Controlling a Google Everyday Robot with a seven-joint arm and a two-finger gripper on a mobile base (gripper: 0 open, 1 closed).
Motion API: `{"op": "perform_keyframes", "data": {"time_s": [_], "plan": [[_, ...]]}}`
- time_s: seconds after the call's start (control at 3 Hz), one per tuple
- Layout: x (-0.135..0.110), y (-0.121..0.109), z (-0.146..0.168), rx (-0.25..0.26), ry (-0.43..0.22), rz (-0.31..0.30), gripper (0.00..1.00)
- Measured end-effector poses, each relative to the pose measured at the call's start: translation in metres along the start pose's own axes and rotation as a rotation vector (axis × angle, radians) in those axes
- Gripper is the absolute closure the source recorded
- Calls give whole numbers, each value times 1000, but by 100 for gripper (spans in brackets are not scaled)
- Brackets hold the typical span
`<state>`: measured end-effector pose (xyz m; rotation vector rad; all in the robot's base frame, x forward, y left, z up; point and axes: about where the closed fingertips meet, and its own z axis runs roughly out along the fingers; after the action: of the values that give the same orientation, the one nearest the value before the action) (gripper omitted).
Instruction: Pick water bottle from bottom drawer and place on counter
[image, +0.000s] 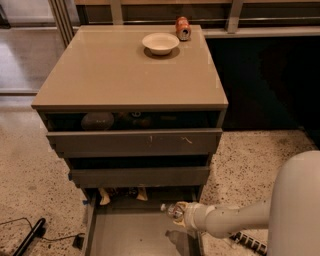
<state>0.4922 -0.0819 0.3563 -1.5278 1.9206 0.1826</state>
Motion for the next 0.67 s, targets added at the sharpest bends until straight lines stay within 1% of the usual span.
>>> {"op": "perform_keyframes", "data": {"time_s": [0.33, 0.67], "plan": [[-2, -2, -2, 5, 0, -3, 100], [-21, -24, -38, 92, -2, -40, 100]]}}
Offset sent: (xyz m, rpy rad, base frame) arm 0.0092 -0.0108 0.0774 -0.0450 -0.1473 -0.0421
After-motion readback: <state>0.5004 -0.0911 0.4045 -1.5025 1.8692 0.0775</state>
